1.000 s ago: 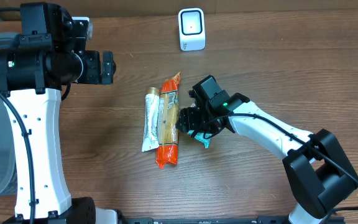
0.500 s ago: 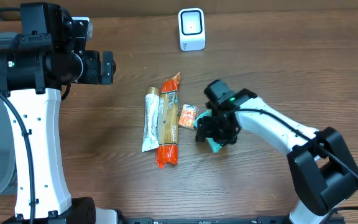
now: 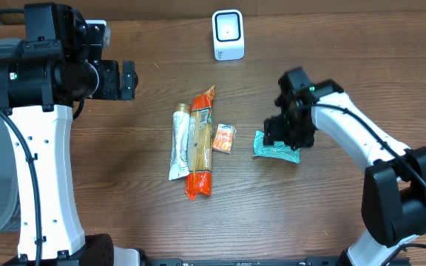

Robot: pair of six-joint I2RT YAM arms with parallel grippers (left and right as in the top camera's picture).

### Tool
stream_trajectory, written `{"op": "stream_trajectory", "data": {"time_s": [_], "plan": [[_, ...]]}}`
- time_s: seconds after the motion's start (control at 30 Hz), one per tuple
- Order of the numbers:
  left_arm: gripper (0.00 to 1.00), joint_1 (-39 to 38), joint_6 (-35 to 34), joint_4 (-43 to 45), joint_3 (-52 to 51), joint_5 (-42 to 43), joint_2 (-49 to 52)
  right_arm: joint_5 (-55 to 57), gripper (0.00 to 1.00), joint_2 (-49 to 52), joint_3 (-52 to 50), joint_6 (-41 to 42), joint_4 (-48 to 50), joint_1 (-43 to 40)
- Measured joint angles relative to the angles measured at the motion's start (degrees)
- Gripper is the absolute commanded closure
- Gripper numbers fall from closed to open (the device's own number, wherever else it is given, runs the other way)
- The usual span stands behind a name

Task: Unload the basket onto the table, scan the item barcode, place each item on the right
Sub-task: 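Lower the right gripper onto the teal packet and pinch its edge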

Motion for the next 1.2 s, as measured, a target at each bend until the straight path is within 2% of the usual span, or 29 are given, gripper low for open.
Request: {"op": "stream_trajectory", "data": {"time_s": [0.07,0.1,0.17,0.33,0.7,1.0,1.1,1.2], "plan": [[0.0,0.0,0.0,0.0,0.0,0.0,0.0,0.0,0.69,0.0,3.2,0.0,-0.3,0.2],[0.0,0.0,0.0,0.0,0.0,0.0,0.0,0.0,0.76,0.0,4.6,-0.1,-0.1,0.3],[0.0,0.0,0.0,0.0,0.0,0.0,0.0,0.0,0.83,0.0,5.9,0.8,0.5,0.4],[0.0,0.0,0.0,0.0,0.0,0.0,0.0,0.1,0.83,0.0,4.4,2.0,3.2,0.9],[0.0,0.0,0.0,0.0,0.0,0.0,0.0,0.0,0.83,2.0,-6.3,4.9,12.8,2.6],[0.0,0.0,0.0,0.0,0.0,0.0,0.0,-1.9,0.82,4.6,-6.0,5.7,14.2,2.4],[0.0,0.0,0.0,0.0,0.0,0.0,0.0,-2.3,0.75,4.6,-6.0,5.7,14.3,2.4],[0.0,0.0,0.0,0.0,0.0,0.0,0.0,-3.1,0.63,4.7,-5.9,4.8,14.3,2.4]]}}
